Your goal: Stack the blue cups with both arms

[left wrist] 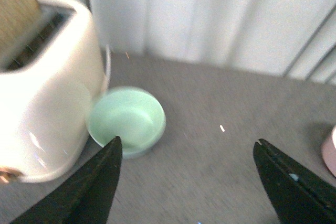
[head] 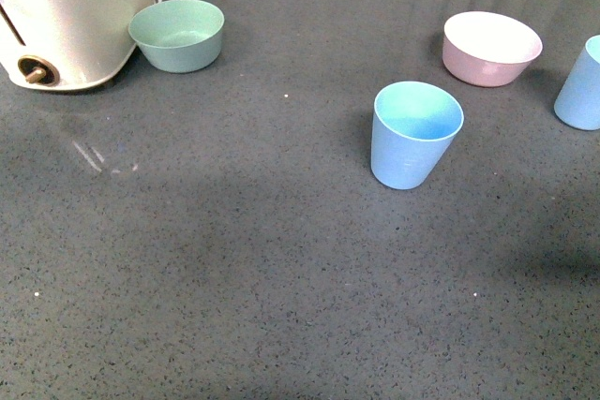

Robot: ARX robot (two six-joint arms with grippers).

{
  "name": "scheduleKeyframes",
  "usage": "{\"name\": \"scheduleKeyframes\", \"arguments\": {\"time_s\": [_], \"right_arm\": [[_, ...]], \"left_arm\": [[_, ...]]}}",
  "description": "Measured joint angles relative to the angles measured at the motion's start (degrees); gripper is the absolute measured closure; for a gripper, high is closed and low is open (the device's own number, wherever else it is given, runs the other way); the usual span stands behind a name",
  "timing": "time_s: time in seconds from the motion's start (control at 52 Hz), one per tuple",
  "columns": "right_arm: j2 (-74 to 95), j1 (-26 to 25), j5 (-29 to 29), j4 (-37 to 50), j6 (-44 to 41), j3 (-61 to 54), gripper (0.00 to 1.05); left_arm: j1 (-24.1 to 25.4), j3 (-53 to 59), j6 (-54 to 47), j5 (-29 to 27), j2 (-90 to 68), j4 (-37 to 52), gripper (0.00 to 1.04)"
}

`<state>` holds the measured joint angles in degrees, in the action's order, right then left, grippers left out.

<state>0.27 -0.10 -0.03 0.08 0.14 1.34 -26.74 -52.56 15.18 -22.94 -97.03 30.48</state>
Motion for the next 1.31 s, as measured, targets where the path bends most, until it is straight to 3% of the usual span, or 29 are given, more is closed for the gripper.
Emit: {"name": "scheduleKeyframes", "arguments": {"time_s": [0.058, 0.115, 0.231, 0.346, 0.904, 1.0, 1.077, 1.308], "right_arm": [[0.0, 0.0, 0.1, 0.0, 0.0, 0.0, 0.09], [0.0, 0.0, 0.0, 0.0, 0.0, 0.0, 0.09], [0.0, 0.0, 0.0, 0.0, 0.0, 0.0, 0.09], [0.0, 0.0, 0.0, 0.0, 0.0, 0.0, 0.09], [0.0, 0.0, 0.0, 0.0, 0.0, 0.0, 0.09], [0.0, 0.0, 0.0, 0.0, 0.0, 0.0, 0.09], [0.0, 0.0, 0.0, 0.0, 0.0, 0.0, 0.09], [0.0, 0.0, 0.0, 0.0, 0.0, 0.0, 0.09]], "left_arm": [[3.5, 9.9, -7.3, 0.7, 5.0, 14.1, 0.44], [6.3, 16.9, -10.7, 2.2, 10.1, 21.4, 0.56], [9.1, 25.0, -13.0, 5.5, 16.0, 23.9, 0.76], [12.5, 32.9, -14.1, 9.3, 21.7, 24.2, 1.02], [20.5, 46.5, -14.6, 17.0, 42.5, 17.4, 1.03], [21.5, 49.0, -14.6, 17.7, 43.3, 19.8, 1.03], [25.2, 50.7, -14.6, 22.4, 46.9, 16.5, 1.03], [26.5, 51.6, -14.6, 22.9, 57.7, 7.3, 1.03]]}}
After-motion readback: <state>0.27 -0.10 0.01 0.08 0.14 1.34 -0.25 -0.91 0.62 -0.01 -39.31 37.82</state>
